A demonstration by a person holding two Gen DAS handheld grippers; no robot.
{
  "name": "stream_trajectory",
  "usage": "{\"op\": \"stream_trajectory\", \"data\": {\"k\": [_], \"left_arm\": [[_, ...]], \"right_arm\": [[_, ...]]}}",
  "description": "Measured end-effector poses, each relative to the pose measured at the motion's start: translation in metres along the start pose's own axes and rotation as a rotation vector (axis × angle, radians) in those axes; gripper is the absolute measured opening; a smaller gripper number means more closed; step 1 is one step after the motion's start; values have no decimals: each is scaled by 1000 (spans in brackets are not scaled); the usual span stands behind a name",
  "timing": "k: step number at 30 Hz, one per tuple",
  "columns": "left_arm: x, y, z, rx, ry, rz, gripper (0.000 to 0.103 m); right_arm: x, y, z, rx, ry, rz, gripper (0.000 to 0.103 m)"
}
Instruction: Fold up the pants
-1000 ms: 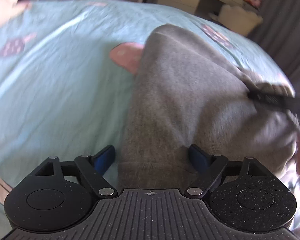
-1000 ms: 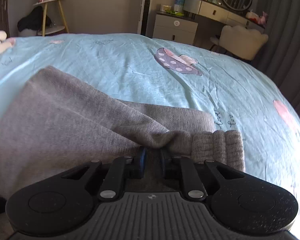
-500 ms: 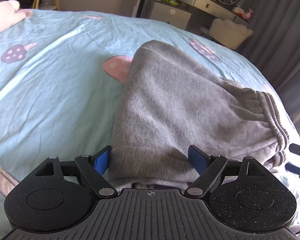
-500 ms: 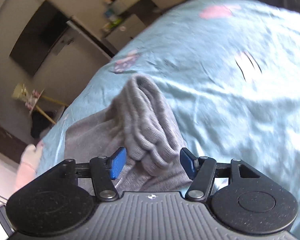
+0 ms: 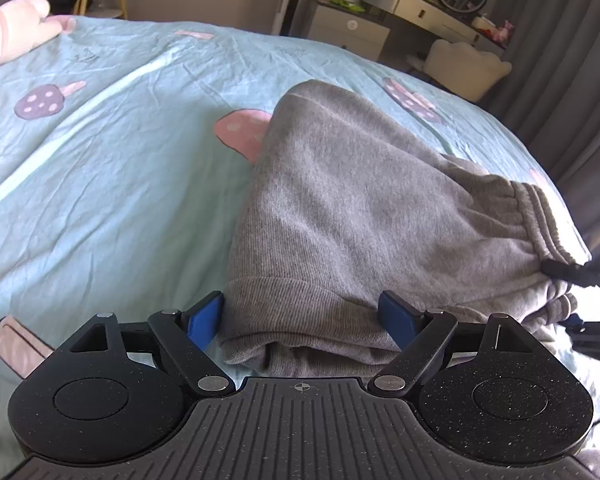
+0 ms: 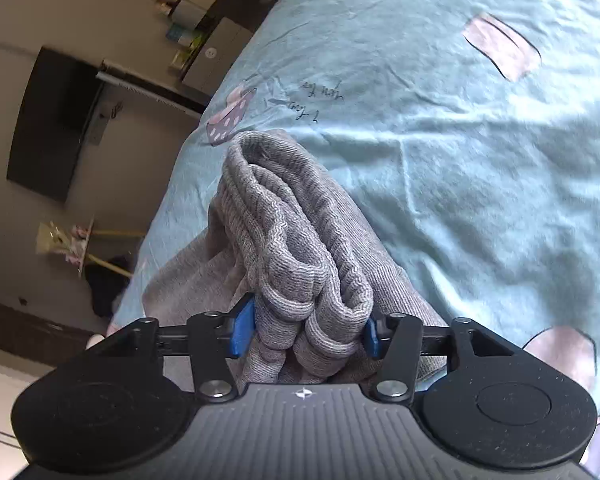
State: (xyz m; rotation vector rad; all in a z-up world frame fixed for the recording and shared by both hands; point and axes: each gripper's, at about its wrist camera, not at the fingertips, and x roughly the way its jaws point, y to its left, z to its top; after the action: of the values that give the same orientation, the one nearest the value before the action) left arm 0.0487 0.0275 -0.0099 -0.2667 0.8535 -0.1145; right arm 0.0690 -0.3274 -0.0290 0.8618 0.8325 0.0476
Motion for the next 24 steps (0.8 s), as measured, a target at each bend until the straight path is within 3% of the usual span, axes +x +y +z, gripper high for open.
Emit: {"op": "stream_trajectory", "data": {"k": [4,5,7,8,9,13,16,19,24], "left_arm": [[-6,14,12,-58,2,-53,88],[-6,17,18,-70,-5,-69,88],[-3,23,32,-77,-9,-80,88],[0,25,40,-71,-6,-74,88],[4,26,47,-55,2,-71,88],[35,32,70,-5,120,-111,88],[64,32,77,26,206,-140,87],[86,28,80,68,261,-153,85],[108,27,91,85,293,-218,86]], "right_arm": [[-16,19,1,-196,-5,65,43],[-14,20,4,-254,15,47,44],[-4,19,11,-328,63,-53,51],[-4,17,14,-350,60,-86,63],[-8,16,18,-361,45,-72,66],[-9,14,39,-350,9,-14,68],[19,7,60,-307,143,63,80],[50,0,73,-279,235,69,80],[81,-7,88,-236,292,108,80]]}}
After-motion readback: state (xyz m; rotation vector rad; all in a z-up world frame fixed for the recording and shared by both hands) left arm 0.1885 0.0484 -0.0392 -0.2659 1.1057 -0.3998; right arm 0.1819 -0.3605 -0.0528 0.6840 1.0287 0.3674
